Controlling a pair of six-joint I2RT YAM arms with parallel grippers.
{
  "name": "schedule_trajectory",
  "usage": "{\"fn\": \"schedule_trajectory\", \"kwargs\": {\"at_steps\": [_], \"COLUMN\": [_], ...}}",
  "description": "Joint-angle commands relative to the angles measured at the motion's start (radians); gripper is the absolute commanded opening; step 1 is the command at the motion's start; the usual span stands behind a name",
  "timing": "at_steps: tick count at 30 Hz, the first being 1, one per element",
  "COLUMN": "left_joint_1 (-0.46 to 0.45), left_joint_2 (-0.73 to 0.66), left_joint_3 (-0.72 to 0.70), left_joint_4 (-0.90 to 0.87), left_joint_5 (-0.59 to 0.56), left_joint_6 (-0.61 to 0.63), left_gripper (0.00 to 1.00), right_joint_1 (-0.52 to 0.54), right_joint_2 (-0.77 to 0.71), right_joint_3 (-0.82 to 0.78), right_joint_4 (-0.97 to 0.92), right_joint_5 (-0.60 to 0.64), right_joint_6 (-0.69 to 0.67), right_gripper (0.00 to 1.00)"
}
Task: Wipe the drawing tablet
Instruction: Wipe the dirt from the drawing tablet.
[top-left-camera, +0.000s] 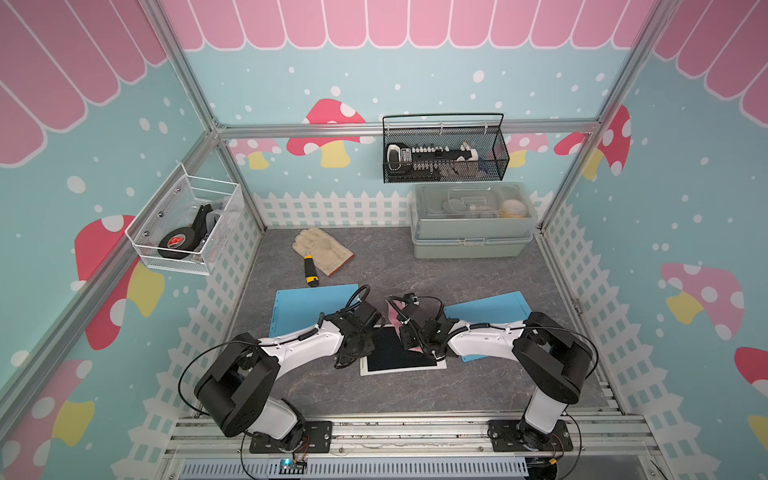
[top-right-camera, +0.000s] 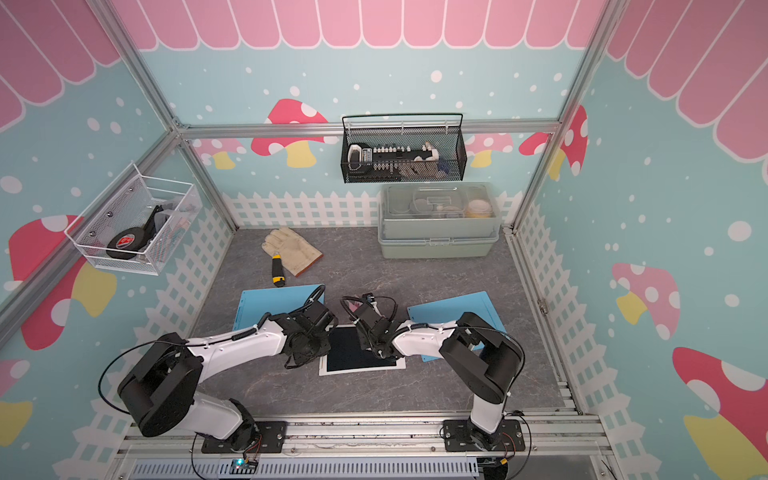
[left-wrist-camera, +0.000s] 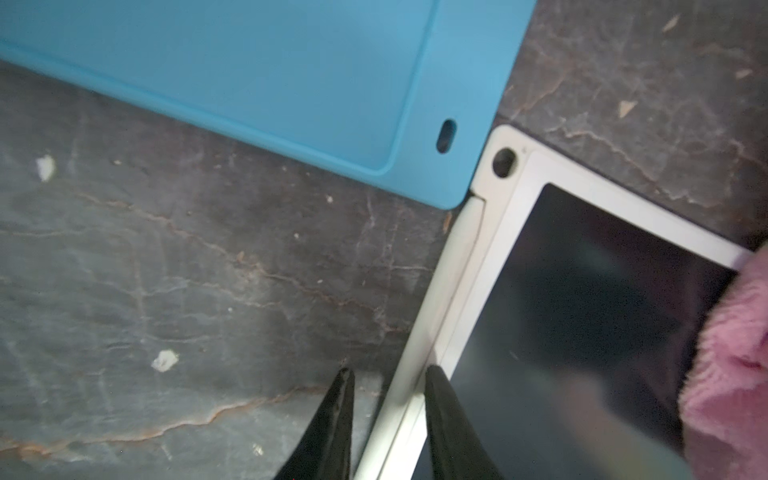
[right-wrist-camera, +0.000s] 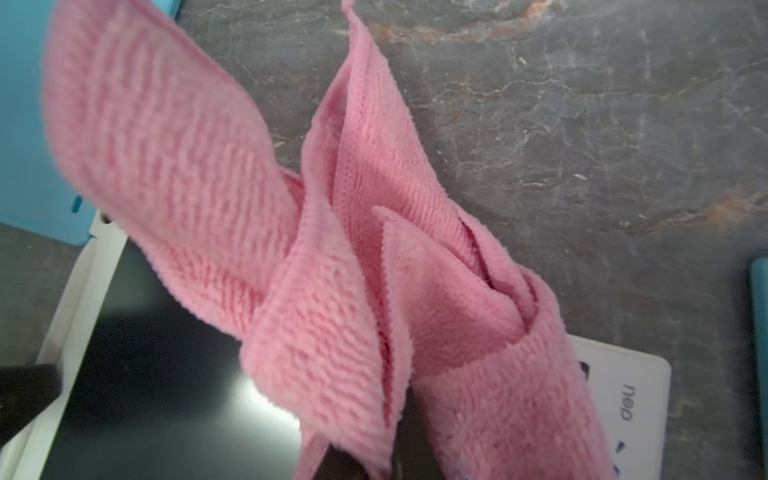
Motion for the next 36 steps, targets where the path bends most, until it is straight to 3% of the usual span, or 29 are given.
{"fn": "schedule_trajectory", "kwargs": {"at_steps": [1,3,6,11,14,20,22,24,29,31,36], "left_joint_1": [-0.006,-0.005,-0.005,-0.005,-0.005,-0.005,-0.005,-0.005,-0.004,-0.005,-0.005], "left_joint_2": [0.093,0.091,0.085,0.086,0.092,0.097,0.095,0.095,0.1,0.104,0.108], "left_joint_3": [-0.066,-0.068,-0.074,-0.077,-0.075,-0.068,-0.067,-0.064,-0.056,-0.053,-0.051], "left_joint_4": [-0.051,-0.052,-0.052,-0.052,-0.053,-0.055,-0.056,-0.057,-0.061,-0.061,-0.061], "left_joint_5": [-0.008,-0.011,-0.013,-0.011,-0.01,-0.013,-0.012,-0.013,-0.012,-0.01,-0.011], "left_joint_6": [-0.024,-0.025,-0.025,-0.025,-0.022,-0.029,-0.027,-0.027,-0.022,-0.022,-0.026], "left_gripper": [0.3,0.29,0.29,0.29,0.29,0.29,0.29,0.29,0.29,0.29,0.29], "right_joint_1": [-0.1,-0.169,-0.178,-0.034,-0.01,-0.203,-0.22,-0.199,-0.004,0.011,-0.133], "right_joint_2": [-0.022,-0.092,-0.154,-0.048,-0.006,-0.128,-0.163,-0.156,-0.024,0.001,-0.113], "right_joint_3": [-0.07,-0.153,-0.189,-0.067,-0.021,-0.158,-0.176,-0.163,-0.019,0.005,-0.127], "right_joint_4": [-0.064,-0.068,-0.062,-0.027,-0.019,-0.091,-0.105,-0.099,-0.081,-0.107,-0.219], "right_joint_5": [-0.026,-0.023,-0.038,-0.111,-0.129,-0.103,-0.099,-0.133,-0.165,-0.157,-0.104], "right_joint_6": [0.05,0.052,0.011,0.015,0.056,0.039,0.002,-0.001,0.043,0.077,0.119], "right_gripper": [0.0,0.0,0.0,0.0,0.0,0.0,0.0,0.0,0.0,0.0,0.0]}}
